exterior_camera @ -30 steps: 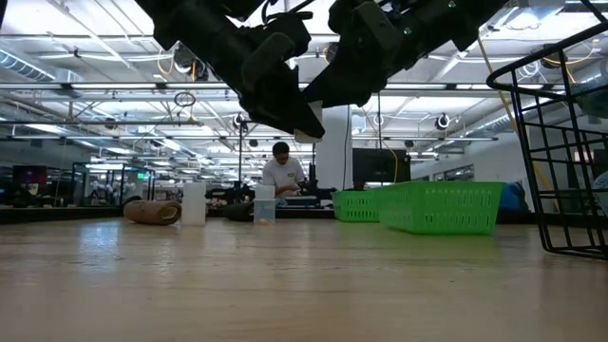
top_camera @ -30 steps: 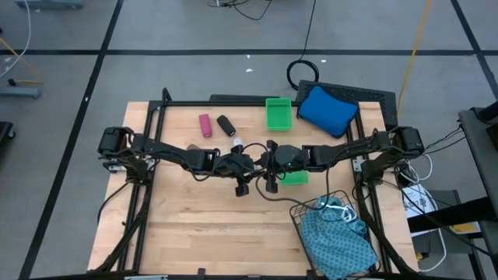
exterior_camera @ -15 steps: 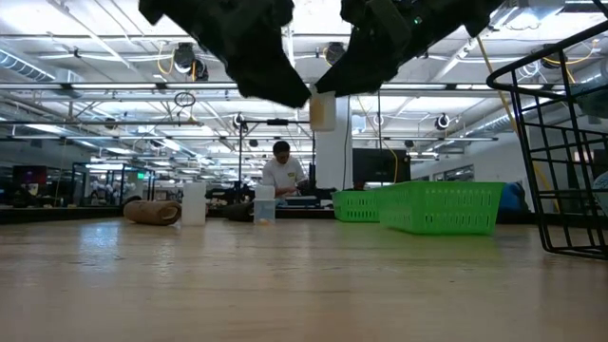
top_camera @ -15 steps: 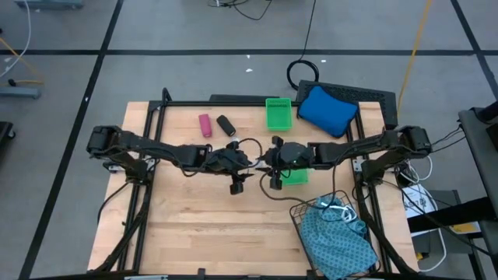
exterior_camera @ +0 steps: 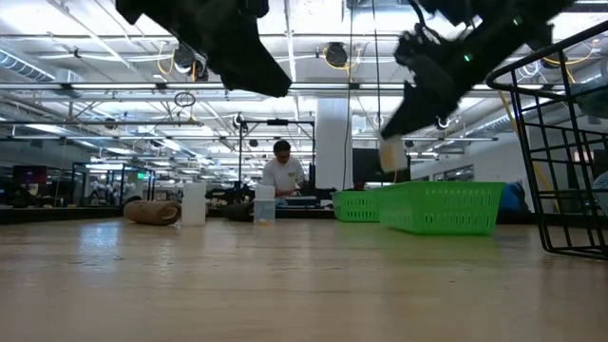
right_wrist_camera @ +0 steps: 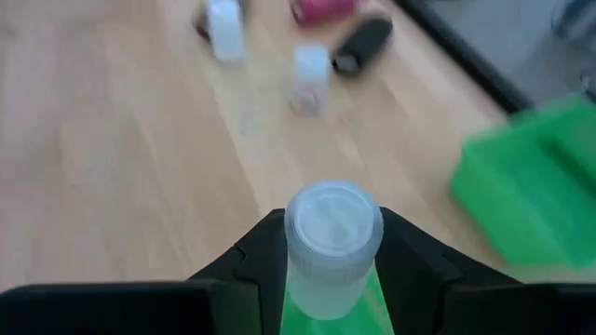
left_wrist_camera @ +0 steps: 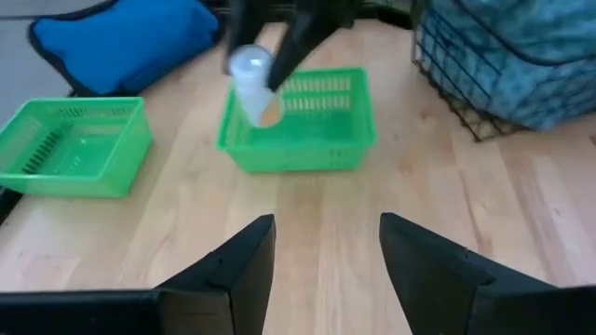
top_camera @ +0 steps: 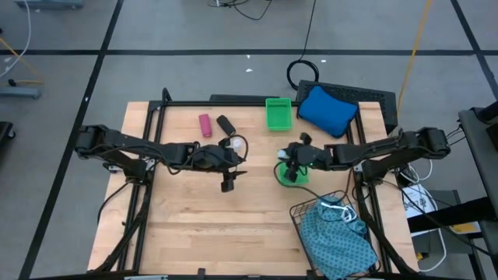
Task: Pick & Place Medicine items
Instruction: Put the left transparent pill bottle into the bottom green bin
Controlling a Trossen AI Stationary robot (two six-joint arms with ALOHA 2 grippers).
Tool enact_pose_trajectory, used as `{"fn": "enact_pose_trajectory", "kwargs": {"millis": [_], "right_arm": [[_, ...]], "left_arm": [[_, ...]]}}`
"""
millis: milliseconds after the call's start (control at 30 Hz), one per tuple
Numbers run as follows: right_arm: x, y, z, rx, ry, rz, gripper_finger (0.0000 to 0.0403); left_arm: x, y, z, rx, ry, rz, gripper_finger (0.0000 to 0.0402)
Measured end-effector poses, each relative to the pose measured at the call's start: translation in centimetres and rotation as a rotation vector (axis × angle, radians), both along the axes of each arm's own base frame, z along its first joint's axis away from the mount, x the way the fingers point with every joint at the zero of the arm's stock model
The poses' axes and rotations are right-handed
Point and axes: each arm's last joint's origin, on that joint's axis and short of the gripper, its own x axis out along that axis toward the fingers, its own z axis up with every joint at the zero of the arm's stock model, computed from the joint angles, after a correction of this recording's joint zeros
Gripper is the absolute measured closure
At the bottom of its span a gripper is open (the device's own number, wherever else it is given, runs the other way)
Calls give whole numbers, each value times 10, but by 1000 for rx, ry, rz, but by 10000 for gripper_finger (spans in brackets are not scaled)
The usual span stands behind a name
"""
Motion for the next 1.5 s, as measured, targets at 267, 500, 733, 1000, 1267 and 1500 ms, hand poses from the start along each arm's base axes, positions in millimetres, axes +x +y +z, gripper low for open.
{"fn": "enact_pose_trajectory", "kwargs": {"millis": [267,500,733,1000,1267,1500], "right_arm": [[-20,-1,-35,85,-95,-27,282],[-24,-9,-55,44,-107,-48,282],[-18,-15,-66,49,-88,-61,282],[-17,-15,-76,49,-36,-63,279],[-17,-15,-76,51,-33,-64,173],[-19,-15,-69,44,-62,-58,139]], "left_arm": [[-2,11,-12,-42,-63,60,206],[0,13,-9,-45,-103,65,198],[0,13,-9,-58,-105,72,205],[0,13,-9,-60,-106,73,208],[0,13,-9,-88,-111,88,209],[-2,13,-12,-53,-64,72,203]]}}
